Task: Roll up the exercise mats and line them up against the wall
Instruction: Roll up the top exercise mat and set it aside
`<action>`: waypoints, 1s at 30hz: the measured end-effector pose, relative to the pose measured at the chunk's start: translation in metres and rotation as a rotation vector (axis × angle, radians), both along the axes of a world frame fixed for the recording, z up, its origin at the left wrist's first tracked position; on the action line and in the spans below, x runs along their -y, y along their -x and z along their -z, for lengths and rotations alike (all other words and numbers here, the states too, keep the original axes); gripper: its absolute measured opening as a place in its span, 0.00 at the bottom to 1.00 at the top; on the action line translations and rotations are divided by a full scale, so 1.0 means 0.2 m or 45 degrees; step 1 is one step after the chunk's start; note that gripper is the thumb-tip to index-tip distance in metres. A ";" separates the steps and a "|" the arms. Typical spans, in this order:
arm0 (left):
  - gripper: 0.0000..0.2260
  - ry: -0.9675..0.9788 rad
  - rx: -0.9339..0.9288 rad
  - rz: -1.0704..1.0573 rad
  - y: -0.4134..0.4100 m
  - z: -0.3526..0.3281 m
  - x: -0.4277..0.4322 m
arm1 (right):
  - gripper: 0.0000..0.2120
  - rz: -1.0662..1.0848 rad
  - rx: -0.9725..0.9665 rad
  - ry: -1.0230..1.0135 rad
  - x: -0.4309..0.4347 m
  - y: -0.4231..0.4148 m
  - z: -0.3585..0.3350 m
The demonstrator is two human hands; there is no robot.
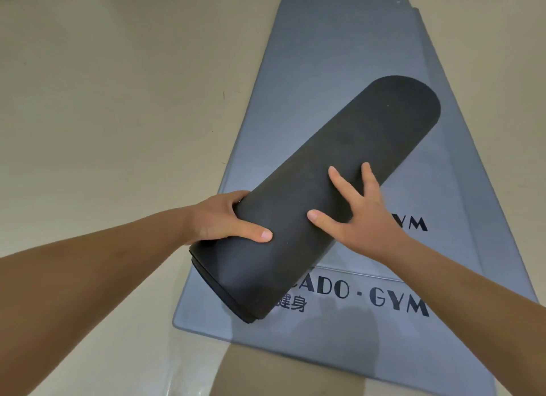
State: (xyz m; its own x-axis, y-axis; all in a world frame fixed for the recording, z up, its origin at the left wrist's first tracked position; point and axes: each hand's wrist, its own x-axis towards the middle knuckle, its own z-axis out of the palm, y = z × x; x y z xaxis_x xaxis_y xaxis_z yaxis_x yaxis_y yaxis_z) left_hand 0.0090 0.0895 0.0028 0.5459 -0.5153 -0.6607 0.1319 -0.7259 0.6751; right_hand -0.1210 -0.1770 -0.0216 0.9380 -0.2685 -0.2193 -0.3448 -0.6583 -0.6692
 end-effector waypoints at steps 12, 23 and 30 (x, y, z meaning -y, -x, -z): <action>0.41 -0.275 0.209 -0.177 0.34 -0.09 -0.12 | 0.44 -0.154 -0.007 -0.126 -0.16 -0.17 -0.06; 0.36 -0.505 0.911 0.205 0.42 -0.21 0.04 | 0.26 -0.169 0.098 -0.044 -0.33 -0.16 -0.05; 0.46 -0.438 0.980 0.301 0.47 -0.08 0.01 | 0.29 0.107 -0.363 -0.374 -0.36 -0.07 -0.06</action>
State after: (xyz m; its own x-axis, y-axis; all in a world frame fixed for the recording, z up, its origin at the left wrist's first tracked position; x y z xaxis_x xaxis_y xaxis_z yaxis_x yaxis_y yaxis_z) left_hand -0.0860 0.0882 0.0196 0.8081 -0.5113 -0.2925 -0.4500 -0.8563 0.2535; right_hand -0.1067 -0.1041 -0.0104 0.8059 -0.2288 -0.5460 -0.5881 -0.4152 -0.6940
